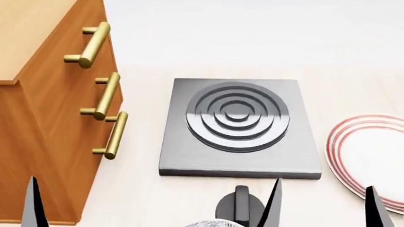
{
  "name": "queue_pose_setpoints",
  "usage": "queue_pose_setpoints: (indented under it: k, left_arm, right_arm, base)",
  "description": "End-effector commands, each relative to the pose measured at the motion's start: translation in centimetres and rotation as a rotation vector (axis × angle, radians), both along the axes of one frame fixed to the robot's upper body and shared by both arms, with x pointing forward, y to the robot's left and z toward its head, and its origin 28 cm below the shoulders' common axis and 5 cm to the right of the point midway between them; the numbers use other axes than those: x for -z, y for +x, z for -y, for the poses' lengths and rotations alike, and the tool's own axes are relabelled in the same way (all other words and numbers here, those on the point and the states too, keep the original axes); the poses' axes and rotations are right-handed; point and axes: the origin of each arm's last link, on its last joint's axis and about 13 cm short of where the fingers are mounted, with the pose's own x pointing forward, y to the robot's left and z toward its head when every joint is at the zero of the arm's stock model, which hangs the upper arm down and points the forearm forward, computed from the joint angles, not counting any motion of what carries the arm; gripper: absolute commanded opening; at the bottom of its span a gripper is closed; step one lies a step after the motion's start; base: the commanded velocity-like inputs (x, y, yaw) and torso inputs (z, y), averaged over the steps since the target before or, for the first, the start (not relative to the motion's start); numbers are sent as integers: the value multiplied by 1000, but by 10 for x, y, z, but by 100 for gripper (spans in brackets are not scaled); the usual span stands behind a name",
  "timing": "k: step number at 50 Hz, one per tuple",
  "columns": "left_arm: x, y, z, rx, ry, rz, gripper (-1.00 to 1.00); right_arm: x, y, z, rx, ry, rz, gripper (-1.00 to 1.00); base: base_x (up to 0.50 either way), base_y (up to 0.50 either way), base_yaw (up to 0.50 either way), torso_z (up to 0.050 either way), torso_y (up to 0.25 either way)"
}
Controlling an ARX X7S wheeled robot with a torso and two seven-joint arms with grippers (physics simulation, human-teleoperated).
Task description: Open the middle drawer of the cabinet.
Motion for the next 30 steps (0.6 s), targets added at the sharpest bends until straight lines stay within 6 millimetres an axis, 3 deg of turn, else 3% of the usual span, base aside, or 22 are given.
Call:
queue_pose_setpoints:
  k: [1,7,23,30]
  left_arm:
    - [1,0,1,2,3,-4,100]
    - [0,0,0,0,1,-2,100]
    - [0,0,0,2,1,-4,100]
    - [1,1,2,6,0,-6,100]
  right_arm:
    - [-2,-1,1,-6,12,10,100]
    - [0,-1,1,4,23,22,100]
    - [-2,-2,2,-2,24,31,100]
    - [-4,-2,2,10,22,24,100]
  base:
    - [500,0,0,0,0]
    - [500,0,0,0,3]
    - [0,0,0,0,0]
    - [264,0,0,0,0]
